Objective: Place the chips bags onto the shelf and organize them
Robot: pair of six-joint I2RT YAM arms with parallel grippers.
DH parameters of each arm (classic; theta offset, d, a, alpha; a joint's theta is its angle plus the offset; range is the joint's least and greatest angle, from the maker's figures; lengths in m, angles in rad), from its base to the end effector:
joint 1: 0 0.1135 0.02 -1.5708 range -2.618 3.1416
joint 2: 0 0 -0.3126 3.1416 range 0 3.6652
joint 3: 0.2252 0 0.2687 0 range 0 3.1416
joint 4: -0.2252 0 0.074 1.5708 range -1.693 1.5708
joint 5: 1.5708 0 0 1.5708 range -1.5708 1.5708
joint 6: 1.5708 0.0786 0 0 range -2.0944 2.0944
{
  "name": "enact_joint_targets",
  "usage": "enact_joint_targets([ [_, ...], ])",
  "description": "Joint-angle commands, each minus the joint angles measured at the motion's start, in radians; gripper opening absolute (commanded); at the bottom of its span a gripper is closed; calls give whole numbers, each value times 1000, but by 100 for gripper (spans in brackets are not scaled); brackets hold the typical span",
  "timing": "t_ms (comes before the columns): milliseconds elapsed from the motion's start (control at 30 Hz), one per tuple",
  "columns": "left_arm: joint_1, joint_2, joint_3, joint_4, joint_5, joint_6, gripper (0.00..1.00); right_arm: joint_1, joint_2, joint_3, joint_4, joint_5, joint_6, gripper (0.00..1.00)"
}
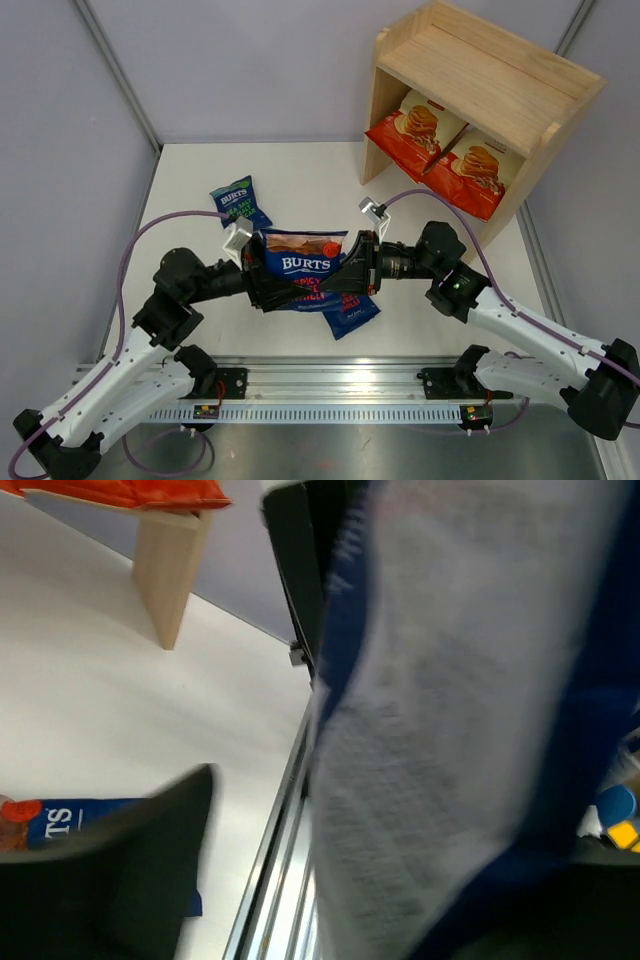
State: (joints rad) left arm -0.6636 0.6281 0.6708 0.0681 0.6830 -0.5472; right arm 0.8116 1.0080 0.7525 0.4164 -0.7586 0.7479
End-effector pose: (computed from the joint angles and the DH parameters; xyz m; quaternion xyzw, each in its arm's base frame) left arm 0.0957 -0.1378 0.3832 0.2857 0.6128 -0.5832 0.4503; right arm 0.1337 0.2194 0.3907 -0.3010 0.5927 0.6681 0.3344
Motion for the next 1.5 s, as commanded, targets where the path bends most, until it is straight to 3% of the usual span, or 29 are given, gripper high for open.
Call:
enact_joint_targets([
  [0, -1, -16, 15, 116, 113, 78, 51, 6, -28, 80, -218, -76, -44, 9],
  [67, -1, -11, 44, 38, 41, 96, 27, 8, -52, 93, -260, -52, -79, 11],
  [100, -1, -10, 49, 26, 21, 99, 25, 6, -57, 96, -272, -27, -82, 12],
  [167, -1, -16, 46, 24, -43, 87, 20, 6, -69, 96, -284, -10, -85, 19],
  [233, -1, -25, 39, 38, -80, 49, 18, 6, -81, 94, -297, 56, -84, 38],
  [300, -1, -33, 30, 74, -125, -2, 15, 8, -118, 68, -300, 155, -82, 63],
  [367, -1, -51, 23, 110, -184, -46, 13, 8, -166, 32, -252, 202, -73, 69],
  [400, -1, -56, 21, 120, -207, -95, 13, 6, -180, -19, -179, 217, -65, 76],
  [467, -1, -65, 19, 154, -278, -160, 13, 6, -207, -67, -104, 226, -30, 79],
  [600, -1, -35, -14, 309, -324, -388, 15, 8, -192, -154, 115, 229, 60, 80],
  [700, -1, 48, -20, 464, -284, -509, 16, 6, -163, -177, 235, 243, 128, 79],
  [867, -4, 217, 61, 542, -148, -597, 16, 8, -152, -176, 305, 295, 185, 74],
  [1000, -22, 304, 116, 504, -123, -602, 16, 8, -187, -222, 373, 424, 203, 69],
  [1100, -28, 354, 140, 510, -83, -602, 16, 9, -218, -226, 319, 497, 199, 60],
  [1467, -27, 461, 185, 565, 101, -614, 13, 8, -385, -280, 113, 708, 165, 49],
])
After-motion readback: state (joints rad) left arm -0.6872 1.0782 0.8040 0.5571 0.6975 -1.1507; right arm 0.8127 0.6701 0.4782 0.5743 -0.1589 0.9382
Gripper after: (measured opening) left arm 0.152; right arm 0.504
